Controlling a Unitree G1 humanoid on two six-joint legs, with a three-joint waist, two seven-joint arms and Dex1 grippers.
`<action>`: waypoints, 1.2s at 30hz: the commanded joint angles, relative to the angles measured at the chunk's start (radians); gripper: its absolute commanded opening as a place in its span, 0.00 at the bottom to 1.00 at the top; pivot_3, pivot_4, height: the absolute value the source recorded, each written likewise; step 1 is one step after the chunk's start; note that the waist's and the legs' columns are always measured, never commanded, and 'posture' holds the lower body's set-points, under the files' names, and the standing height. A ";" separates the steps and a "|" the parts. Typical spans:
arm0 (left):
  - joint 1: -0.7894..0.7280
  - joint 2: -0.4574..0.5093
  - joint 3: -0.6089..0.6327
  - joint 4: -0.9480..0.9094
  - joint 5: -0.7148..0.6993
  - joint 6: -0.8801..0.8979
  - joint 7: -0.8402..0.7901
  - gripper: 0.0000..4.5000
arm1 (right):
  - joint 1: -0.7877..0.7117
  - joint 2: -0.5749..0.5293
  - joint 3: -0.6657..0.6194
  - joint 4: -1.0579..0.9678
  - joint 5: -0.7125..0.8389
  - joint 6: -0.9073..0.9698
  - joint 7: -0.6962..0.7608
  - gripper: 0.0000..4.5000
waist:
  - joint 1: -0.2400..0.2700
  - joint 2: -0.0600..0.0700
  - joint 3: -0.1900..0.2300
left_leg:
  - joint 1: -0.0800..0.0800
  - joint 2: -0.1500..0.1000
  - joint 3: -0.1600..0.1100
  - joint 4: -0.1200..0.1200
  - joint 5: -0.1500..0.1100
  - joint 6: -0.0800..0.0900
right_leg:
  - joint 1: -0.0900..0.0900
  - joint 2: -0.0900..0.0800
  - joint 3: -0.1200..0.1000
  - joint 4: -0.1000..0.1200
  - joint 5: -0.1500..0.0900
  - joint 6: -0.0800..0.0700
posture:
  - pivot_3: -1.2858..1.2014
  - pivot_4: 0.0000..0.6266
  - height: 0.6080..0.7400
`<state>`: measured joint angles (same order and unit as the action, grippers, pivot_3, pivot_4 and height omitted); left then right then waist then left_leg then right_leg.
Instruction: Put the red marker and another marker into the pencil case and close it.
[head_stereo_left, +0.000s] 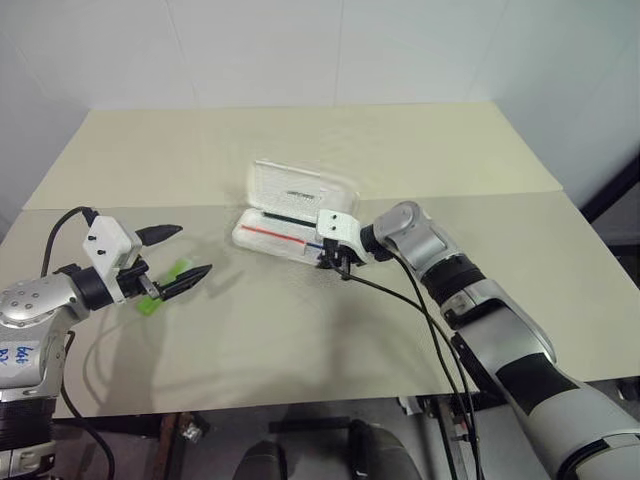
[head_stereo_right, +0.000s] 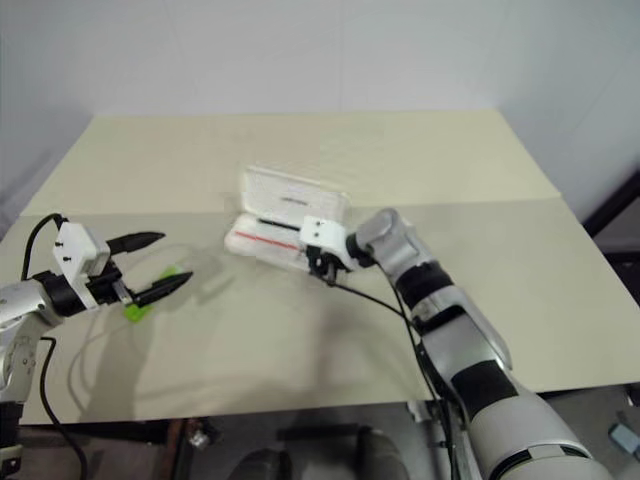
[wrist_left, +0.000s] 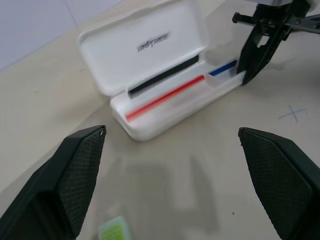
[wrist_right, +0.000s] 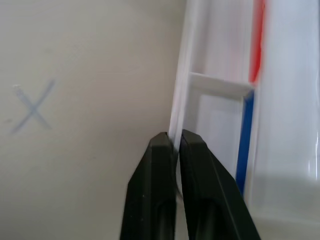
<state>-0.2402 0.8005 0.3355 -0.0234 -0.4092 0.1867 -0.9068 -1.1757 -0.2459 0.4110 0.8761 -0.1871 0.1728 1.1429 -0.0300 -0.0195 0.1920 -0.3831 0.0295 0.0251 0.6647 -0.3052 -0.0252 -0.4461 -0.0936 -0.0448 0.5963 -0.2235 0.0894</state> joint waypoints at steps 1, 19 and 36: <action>-0.014 0.000 0.018 -0.021 -0.019 -0.007 0.005 1.00 | -0.007 -0.009 -0.003 0.004 -0.016 -0.002 0.001 0.00 | 0.000 0.000 0.000 | 0.000 0.000 0.000 0.000 0.000 0.000 | 0.000 0.000 0.000 0.001 0.000 0.000 | 0.52 0.24 1.00; -0.066 -0.026 -0.043 0.009 -0.015 -0.016 -0.031 1.00 | 0.305 -0.363 -0.020 -0.774 0.098 0.203 0.324 0.00 | 0.001 0.000 0.000 | -0.001 0.001 0.001 0.000 -0.001 0.001 | -0.001 0.001 -0.002 -0.002 0.000 0.000 | 0.52 0.24 1.00; -0.067 -0.046 -0.073 -0.017 -0.041 0.013 -0.068 1.00 | 0.395 -0.474 0.022 -0.654 -0.009 -0.107 0.202 0.00 | 0.005 0.000 0.000 | 0.001 0.000 0.002 0.008 -0.001 0.001 | 0.002 0.000 -0.001 -0.003 0.003 0.000 | 0.52 0.24 1.00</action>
<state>-0.3037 0.7530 0.2538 0.0049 -0.4233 0.1970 -0.9641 -0.7669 -0.6991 0.4328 0.1782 -0.1402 0.0710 1.3803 -0.0253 -0.0198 0.1919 -0.3821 0.0294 0.0268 0.6732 -0.3057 -0.0244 -0.4436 -0.0935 -0.0455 0.5936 -0.2192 0.0885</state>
